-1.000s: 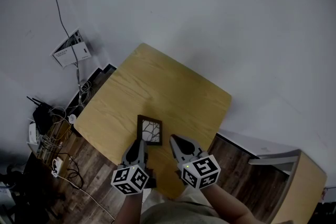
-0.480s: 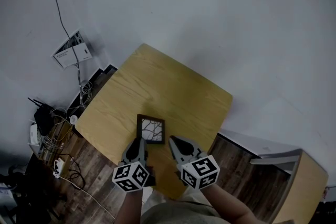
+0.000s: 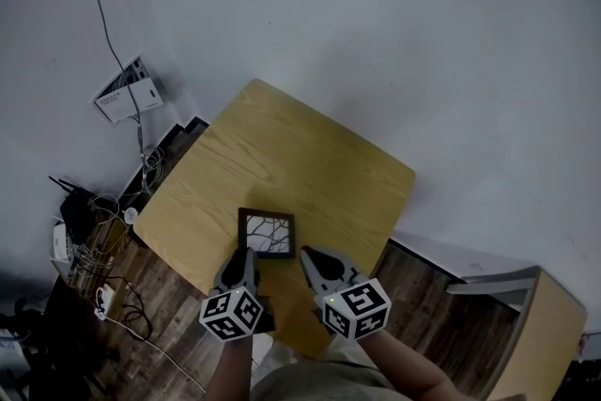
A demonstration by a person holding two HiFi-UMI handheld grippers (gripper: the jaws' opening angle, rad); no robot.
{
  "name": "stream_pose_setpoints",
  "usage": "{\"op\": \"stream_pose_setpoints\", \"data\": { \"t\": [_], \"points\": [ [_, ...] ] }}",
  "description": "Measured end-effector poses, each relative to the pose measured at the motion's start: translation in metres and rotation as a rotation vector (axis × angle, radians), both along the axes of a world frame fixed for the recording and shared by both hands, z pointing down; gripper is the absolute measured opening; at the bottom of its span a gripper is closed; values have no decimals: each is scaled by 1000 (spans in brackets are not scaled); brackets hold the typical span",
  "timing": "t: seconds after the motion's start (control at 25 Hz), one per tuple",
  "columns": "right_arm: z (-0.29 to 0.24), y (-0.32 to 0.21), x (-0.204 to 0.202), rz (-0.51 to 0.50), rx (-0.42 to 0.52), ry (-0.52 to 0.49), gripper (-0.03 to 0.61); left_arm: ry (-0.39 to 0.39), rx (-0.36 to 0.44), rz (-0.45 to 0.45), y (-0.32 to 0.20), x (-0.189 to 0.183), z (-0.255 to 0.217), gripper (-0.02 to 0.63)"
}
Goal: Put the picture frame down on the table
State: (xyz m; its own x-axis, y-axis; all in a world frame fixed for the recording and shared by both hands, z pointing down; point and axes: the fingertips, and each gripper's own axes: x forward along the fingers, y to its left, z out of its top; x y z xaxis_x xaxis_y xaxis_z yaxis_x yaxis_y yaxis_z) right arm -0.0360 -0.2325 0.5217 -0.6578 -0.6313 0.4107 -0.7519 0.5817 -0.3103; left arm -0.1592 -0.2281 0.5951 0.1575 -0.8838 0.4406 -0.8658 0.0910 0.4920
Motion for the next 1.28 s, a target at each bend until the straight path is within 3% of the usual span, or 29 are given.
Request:
{"op": "stream_pose_setpoints", "data": {
  "t": [0.76,1.28],
  "points": [
    [5,-5,-11,-30,-12,15,0,13,-130,-44,0,-17,42,115],
    [8,-3,-14,-34,-17,16,0,24,-177,-58,0,-20,57,117]
  ]
}}
